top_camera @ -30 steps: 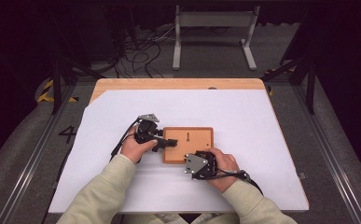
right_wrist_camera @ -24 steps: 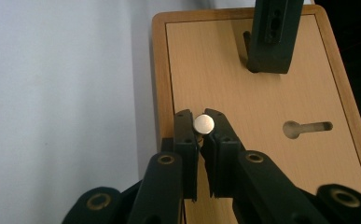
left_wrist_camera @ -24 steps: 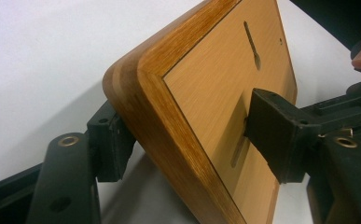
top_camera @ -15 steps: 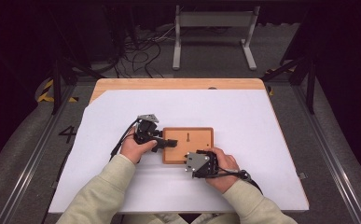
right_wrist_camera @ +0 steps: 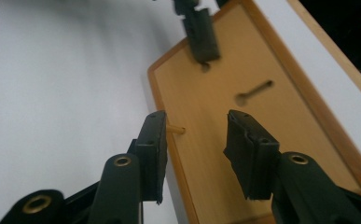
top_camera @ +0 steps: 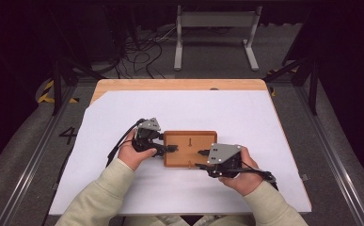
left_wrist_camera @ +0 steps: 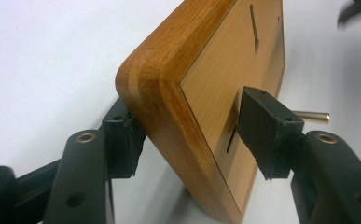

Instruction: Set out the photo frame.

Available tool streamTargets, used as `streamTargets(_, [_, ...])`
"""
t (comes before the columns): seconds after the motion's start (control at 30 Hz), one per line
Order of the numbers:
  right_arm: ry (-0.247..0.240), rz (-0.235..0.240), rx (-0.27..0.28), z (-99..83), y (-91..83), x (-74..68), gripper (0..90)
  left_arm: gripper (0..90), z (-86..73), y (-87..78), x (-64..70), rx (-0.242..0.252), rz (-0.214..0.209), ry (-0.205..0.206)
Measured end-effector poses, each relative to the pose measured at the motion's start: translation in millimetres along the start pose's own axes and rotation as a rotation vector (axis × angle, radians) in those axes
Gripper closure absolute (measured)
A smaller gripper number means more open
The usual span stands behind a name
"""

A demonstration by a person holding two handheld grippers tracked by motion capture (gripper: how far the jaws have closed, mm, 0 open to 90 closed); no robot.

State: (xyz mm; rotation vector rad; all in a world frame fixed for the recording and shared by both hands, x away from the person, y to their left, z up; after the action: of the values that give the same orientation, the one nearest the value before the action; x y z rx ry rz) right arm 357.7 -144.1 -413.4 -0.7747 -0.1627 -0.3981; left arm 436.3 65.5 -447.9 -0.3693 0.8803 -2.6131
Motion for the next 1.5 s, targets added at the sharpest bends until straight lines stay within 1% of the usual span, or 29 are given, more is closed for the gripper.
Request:
streamTargets(0.1, [0.036,-0.02,0.015,-5.7,-12.9,6.2,59.8,48.4,0.0,-6.4,6.5,-0.01,0.004,0.048])
streamTargets(0.13, [0.036,-0.02,0.015,-5.7,-12.9,6.2,59.8,49.7,0.0,-6.4,6.5,-0.01,0.004,0.048])
streamTargets(0.17, [0.062,-0.035,0.017,-12.1,-20.7,10.8,60.5,51.3,-0.2,-8.1,8.2,-0.008,0.004,0.06])
streamTargets(0.2, [0.077,-0.038,0.016,-15.2,-23.7,12.4,60.9,52.7,-1.8,-11.9,12.1,0.001,-0.007,0.067])
streamTargets(0.23, [0.077,-0.038,0.016,-15.2,-23.7,12.4,60.9,53.9,-1.8,-11.9,12.1,0.001,-0.007,0.067])
streamTargets(0.33, [0.103,-0.052,0.017,-24.4,-32.0,16.7,61.8,55.8,-4.7,-17.2,20.2,0.001,0.002,0.1])
streamTargets(0.43, [0.156,-0.056,0.038,-34.0,-39.2,21.2,62.2,57.9,-6.5,-20.6,26.2,-0.004,-0.005,0.122])
streamTargets(0.47, [0.168,-0.062,0.038,-38.0,-41.5,23.2,62.2,58.6,-7.7,-22.1,29.1,-0.003,-0.015,0.122])
streamTargets(0.5, [0.19,-0.067,0.033,-44.3,-44.6,25.5,62.2,59.7,-8.4,-23.0,30.7,-0.003,-0.021,0.127])
streamTargets(0.6, [0.235,-0.086,0.014,-57.3,-47.9,31.6,62.2,60.6,-11.2,-23.9,37.1,-0.018,-0.045,0.136])
streamTargets(0.67, [0.282,-0.107,-0.012,-69.8,-47.2,38.1,62.3,60.0,-13.2,-23.8,41.4,-0.029,-0.047,0.142])
streamTargets(0.73, [0.318,-0.116,-0.033,-81.2,-45.0,43.2,62.4,59.6,-15.5,-23.8,44.2,-0.041,-0.05,0.147])
streamTargets(0.77, [0.333,-0.12,-0.044,-86.0,-43.5,45.1,62.4,59.4,-16.8,-23.9,45.4,-0.045,-0.056,0.148])
streamTargets(0.8, [0.333,-0.12,-0.044,-86.0,-43.5,45.1,62.4,59.1,-16.8,-23.9,45.4,-0.045,-0.056,0.148])
streamTargets(0.83, [0.355,-0.117,-0.059,-93.4,-40.3,47.6,62.3,59.0,-18.3,-23.9,47.2,-0.047,-0.063,0.154])
streamTargets(0.93, [0.368,-0.11,-0.071,-98.4,-37.2,48.5,61.8,57.9,-20.9,-24.2,51.5,-0.063,-0.08,0.167])
streamTargets(1.07, [0.377,-0.107,-0.078,-100.8,-35.2,48.5,61.2,51.9,-26.1,-22.4,57.7,-0.086,-0.096,0.197])
streamTargets(1.17, [0.376,-0.103,-0.078,-100.8,-34.5,48.2,60.5,50.6,-27.4,-22.4,59.2,-0.083,-0.087,0.205])
streamTargets(1.27, [0.38,-0.098,-0.08,-100.9,-33.0,47.3,59.8,49.5,-28.5,-22.8,59.3,-0.09,-0.086,0.2])
streamTargets(1.3, [0.38,-0.095,-0.081,-100.8,-32.7,46.9,59.8,47.5,-29.1,-22.6,58.7,-0.099,-0.086,0.197])
streamTargets(1.33, [0.38,-0.095,-0.081,-100.8,-32.7,46.9,59.8,43.1,-29.1,-22.6,58.7,-0.099,-0.086,0.197])
streamTargets(1.37, [0.379,-0.092,-0.081,-100.5,-32.5,46.5,59.8,43.1,-29.5,-22.4,58.3,-0.104,-0.085,0.194])
streamTargets(1.4, [0.378,-0.091,-0.079,-100.2,-32.5,46.3,59.7,40.6,-30.8,-22.9,57.6,-0.11,-0.085,0.19])
streamTargets(1.47, [0.375,-0.084,-0.076,-98.8,-32.5,44.9,59.8,39.7,-33.0,-25.1,56.5,-0.104,-0.088,0.182])
streamTargets(1.5, [0.375,-0.08,-0.076,-98.4,-32.1,44.1,60.0,39.4,-34.5,-26.9,56.1,-0.104,-0.08,0.183])
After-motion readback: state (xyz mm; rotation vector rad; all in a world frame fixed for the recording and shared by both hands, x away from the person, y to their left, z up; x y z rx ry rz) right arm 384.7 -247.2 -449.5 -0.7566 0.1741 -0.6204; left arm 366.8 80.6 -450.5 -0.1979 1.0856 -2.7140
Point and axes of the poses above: each handheld gripper's, and its own axes: y roughly forward along the jaws, z roughly out of its top, x roughly to its right, the point moved 5 cm from there along y, roughly forward along the jaws, and after that the axes turned 2 degrees about z, right-handed, at the moved point
